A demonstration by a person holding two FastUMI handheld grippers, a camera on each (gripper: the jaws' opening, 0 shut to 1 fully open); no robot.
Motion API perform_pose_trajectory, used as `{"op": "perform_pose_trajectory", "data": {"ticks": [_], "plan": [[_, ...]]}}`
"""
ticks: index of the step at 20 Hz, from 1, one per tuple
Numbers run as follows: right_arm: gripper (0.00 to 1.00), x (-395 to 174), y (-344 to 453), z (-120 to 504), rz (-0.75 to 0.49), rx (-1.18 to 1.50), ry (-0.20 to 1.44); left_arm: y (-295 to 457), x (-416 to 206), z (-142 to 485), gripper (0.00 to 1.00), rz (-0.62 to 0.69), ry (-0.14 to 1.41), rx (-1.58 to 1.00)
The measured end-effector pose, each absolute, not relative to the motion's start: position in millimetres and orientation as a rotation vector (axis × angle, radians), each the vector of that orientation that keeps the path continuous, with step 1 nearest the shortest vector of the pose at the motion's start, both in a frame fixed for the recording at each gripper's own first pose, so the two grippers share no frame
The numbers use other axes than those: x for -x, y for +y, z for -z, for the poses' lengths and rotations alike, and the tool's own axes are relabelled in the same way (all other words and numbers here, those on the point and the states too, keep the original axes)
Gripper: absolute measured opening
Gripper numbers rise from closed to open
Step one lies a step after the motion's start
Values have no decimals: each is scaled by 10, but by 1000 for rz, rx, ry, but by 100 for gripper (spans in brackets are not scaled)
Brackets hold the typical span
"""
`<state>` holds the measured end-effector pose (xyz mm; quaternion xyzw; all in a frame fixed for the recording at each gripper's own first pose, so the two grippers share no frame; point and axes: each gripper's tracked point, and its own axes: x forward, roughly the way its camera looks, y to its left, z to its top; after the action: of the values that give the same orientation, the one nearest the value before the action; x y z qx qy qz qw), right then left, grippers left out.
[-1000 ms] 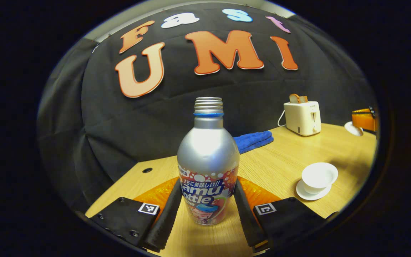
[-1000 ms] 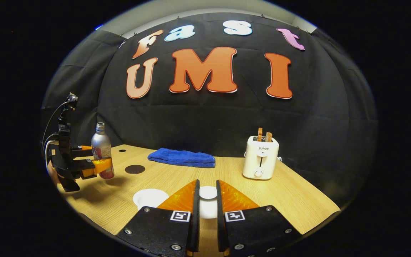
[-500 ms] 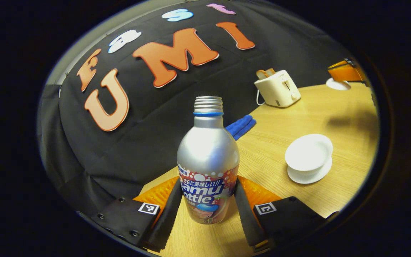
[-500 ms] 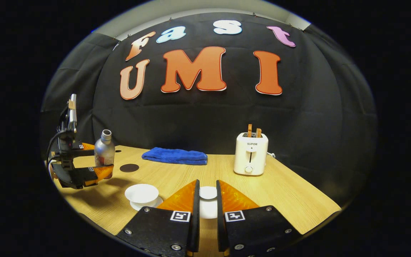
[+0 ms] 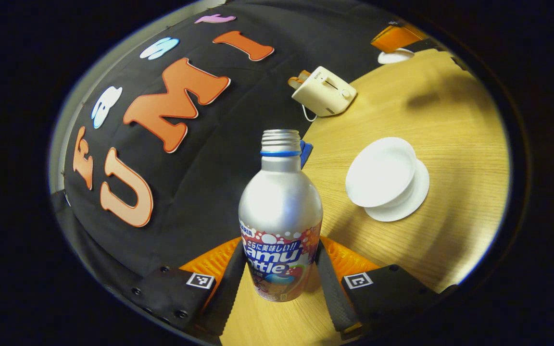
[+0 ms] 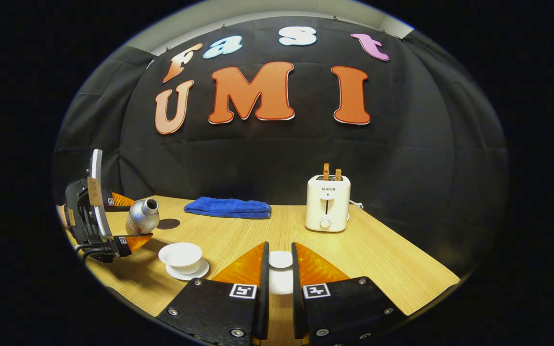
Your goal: Open the teacup lid with one hand, grasp the water bottle and pour water into the teacup with the other hand; after pouring, place the water bottle on the coaster and then close the teacup lid.
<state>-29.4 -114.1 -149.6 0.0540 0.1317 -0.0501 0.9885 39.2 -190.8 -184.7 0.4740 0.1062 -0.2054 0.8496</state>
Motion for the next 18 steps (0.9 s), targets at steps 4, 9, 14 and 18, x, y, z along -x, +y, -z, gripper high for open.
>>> {"op": "perform_pose_trajectory", "data": {"ticks": [4, 9, 14, 18], "plan": [[20, 296, -1160, 1528, 103, -99, 272, -1859, -370, 1848, 80, 440, 233, -1107], [20, 284, -1173, 1544, 105, -86, 275, -1905, -352, 1776, 80, 490, 177, -1255], [20, 311, -1205, 1560, 114, -75, 279, -1879, -352, 1782, 80, 514, 160, -1408], [20, 313, -1221, 1587, 116, -71, 285, -1852, -385, 1777, 83, 523, 148, -1513]]}}
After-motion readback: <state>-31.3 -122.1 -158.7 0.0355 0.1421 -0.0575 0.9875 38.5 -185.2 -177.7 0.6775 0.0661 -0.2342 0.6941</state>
